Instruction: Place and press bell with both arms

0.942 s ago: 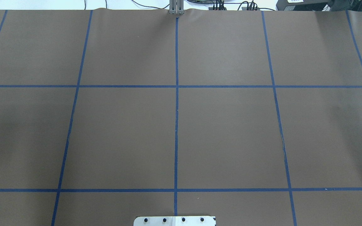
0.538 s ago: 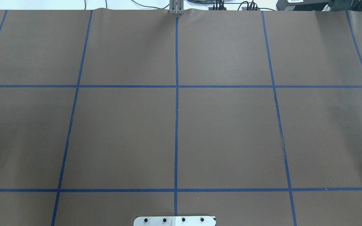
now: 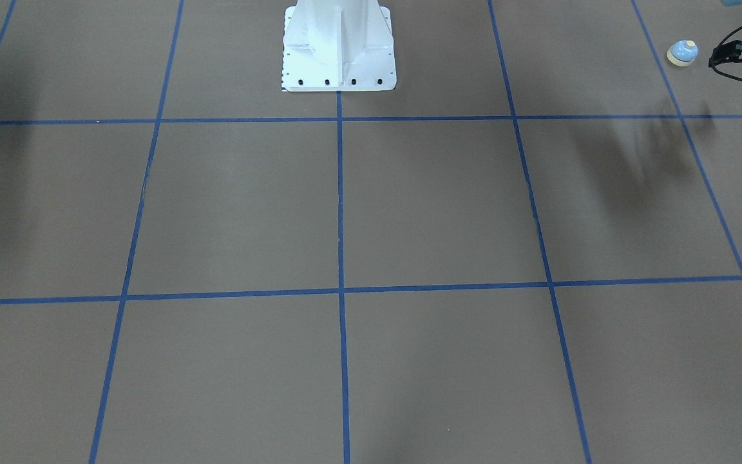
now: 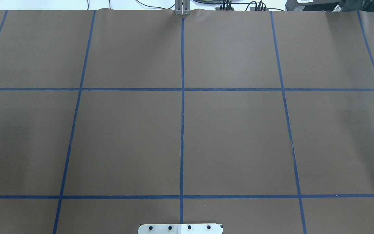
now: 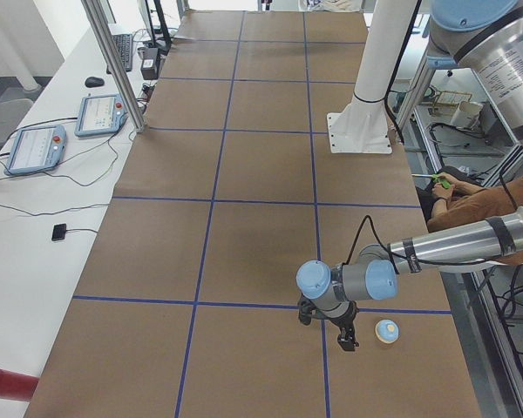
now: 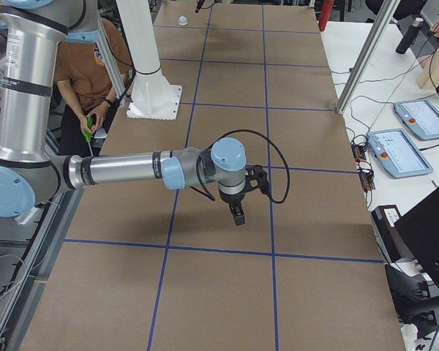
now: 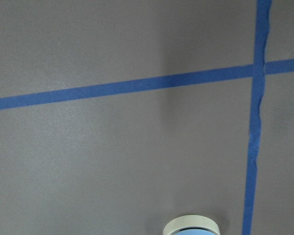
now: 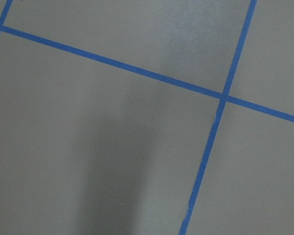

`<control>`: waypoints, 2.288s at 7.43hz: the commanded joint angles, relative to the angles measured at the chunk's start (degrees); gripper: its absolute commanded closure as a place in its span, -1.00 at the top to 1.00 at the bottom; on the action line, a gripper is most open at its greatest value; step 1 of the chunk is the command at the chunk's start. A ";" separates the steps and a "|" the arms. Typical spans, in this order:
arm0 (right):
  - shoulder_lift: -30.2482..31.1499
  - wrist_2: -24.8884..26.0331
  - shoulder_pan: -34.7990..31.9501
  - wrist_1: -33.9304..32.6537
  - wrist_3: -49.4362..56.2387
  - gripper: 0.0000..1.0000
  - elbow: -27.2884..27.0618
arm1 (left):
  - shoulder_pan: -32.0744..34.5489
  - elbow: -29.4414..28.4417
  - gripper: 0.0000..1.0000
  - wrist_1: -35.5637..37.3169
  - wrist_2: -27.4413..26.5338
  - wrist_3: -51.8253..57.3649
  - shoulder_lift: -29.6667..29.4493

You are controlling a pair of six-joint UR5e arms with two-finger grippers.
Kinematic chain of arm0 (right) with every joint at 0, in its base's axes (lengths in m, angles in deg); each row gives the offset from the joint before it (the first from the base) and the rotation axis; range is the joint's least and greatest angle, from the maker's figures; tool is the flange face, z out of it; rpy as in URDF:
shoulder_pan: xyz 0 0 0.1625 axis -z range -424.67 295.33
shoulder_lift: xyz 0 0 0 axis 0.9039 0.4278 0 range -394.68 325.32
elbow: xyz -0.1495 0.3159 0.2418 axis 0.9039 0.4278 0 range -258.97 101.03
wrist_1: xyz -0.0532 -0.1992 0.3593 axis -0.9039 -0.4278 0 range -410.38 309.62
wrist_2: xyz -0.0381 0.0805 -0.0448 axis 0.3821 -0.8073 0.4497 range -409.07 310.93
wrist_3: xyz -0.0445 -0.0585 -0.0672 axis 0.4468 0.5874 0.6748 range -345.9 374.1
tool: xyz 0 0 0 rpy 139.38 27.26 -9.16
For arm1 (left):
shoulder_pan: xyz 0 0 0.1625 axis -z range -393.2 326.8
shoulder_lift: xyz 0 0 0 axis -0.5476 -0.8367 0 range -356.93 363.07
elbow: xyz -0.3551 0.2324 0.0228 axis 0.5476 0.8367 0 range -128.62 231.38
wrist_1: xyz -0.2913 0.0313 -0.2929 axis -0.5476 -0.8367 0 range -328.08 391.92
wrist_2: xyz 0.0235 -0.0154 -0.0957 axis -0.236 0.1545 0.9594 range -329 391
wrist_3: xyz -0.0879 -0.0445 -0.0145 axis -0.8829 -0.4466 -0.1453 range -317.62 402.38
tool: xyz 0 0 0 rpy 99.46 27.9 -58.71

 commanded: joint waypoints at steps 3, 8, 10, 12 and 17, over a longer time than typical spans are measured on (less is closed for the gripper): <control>0.07 -0.14 0.07 0.70 -0.03 1.00 -0.21 | -8.55 -1.64 0.98 -16.58 2.95 -19.87 2.09; 0.08 -0.22 0.24 0.70 -0.12 1.00 -0.21 | -16.19 -1.99 0.98 -28.24 2.94 -31.08 6.86; 0.07 -0.22 0.51 0.70 -0.03 1.00 -0.21 | -20.51 -2.08 0.98 -28.33 2.51 -34.15 6.51; 0.16 -0.22 0.51 0.70 -0.12 1.00 -0.21 | -21.92 -3.74 0.98 -28.59 1.63 -34.16 5.63; 0.25 -0.22 0.68 0.70 -0.03 1.00 -0.91 | -24.12 -5.59 0.98 -31.32 0.48 -34.42 4.92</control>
